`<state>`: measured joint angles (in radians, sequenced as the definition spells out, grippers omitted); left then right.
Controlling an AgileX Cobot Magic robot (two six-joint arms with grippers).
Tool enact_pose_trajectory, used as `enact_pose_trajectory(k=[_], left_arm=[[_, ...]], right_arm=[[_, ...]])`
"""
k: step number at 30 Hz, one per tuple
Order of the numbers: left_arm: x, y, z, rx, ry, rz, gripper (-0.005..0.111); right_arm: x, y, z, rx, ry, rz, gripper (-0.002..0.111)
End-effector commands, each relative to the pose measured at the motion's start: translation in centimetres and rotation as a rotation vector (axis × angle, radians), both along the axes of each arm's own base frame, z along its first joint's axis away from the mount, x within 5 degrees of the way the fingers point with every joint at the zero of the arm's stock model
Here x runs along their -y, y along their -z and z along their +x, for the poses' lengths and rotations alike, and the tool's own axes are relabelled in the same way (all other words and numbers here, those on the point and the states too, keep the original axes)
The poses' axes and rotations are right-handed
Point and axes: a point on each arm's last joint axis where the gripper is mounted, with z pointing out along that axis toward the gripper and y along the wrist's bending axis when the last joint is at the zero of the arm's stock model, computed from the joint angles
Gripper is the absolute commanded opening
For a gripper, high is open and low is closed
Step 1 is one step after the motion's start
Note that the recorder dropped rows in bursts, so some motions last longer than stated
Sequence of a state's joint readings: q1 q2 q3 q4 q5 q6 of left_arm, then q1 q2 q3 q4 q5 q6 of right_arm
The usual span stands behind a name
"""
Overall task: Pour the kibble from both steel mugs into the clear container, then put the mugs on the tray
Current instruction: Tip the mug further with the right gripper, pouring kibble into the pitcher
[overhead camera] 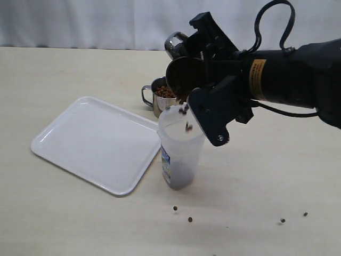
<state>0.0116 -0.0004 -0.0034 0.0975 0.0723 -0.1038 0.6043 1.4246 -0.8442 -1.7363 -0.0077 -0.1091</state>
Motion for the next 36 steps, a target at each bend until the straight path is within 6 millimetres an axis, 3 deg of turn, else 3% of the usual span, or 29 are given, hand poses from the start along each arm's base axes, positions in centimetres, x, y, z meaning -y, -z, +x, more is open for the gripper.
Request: enact_pose_trajectory(k=[1, 11, 36], left_arm=[[0.0, 0.0, 0.0, 0.006, 0.002, -0.002, 0.000], [0.0, 0.0, 0.0, 0.006, 0.002, -0.002, 0.000], [0.0, 0.0, 0.0, 0.006, 0.002, -0.002, 0.000]], right_arm=[[-0.1, -0.6, 0.0, 0.025, -0.010, -0.002, 0.005], [-0.4, -1.8, 0.3, 0.073, -0.033, -0.007, 0.005], [-0.3, -1.8, 0.4, 0.140, -0.076, -0.100, 0.005]])
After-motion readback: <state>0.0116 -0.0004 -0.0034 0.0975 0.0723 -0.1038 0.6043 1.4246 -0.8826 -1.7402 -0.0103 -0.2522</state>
